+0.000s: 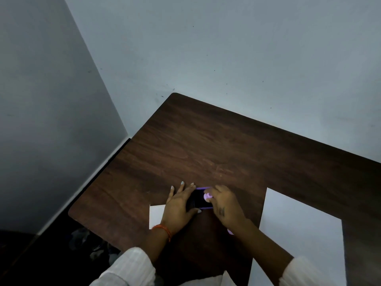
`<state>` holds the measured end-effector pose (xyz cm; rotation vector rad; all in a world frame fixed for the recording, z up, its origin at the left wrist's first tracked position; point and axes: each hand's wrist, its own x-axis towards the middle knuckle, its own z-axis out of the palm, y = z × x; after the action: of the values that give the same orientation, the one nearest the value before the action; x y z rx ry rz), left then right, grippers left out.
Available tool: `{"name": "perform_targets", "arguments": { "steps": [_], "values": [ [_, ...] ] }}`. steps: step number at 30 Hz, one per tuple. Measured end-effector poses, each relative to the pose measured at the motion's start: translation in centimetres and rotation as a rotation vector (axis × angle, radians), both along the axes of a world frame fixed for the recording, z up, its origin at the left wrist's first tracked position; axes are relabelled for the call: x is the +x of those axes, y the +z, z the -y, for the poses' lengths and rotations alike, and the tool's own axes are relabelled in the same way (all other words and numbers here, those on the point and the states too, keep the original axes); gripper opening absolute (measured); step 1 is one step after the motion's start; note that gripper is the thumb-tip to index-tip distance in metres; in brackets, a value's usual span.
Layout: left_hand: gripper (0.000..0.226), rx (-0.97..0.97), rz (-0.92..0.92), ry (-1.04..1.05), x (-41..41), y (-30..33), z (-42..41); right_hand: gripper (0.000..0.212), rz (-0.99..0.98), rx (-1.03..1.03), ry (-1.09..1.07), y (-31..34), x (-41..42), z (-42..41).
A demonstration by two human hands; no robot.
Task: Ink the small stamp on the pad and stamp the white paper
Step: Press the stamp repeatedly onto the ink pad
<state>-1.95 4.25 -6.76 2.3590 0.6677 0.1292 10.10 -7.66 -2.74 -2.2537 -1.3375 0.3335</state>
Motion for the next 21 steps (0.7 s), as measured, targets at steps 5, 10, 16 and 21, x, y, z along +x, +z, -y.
{"name": "perform_targets", "arguments": {
  "steps": [5,10,16,21],
  "values": [
    [0.077,0.044,-0.061,-0.055,0.1,-0.1,0.6,0.017,0.159,-0.077,0.171,-0.3,0.1,-0.1],
    [0.071,0.064,-0.066,-0.023,0.3,0.0,0.6,0.028,0.078,-0.138,0.052,-0.2,-0.5,-0.7],
    [0.071,0.047,-0.069,-0.026,0.4,0.0,0.4,0.019,0.223,-0.094,0.258,0.2,0.6,-0.5],
    [0.071,0.021,-0.048,-0.019,0.5,0.1,0.3,0.015,-0.058,-0.069,0.078,0.9,0.9,-0.9]
  ]
}}
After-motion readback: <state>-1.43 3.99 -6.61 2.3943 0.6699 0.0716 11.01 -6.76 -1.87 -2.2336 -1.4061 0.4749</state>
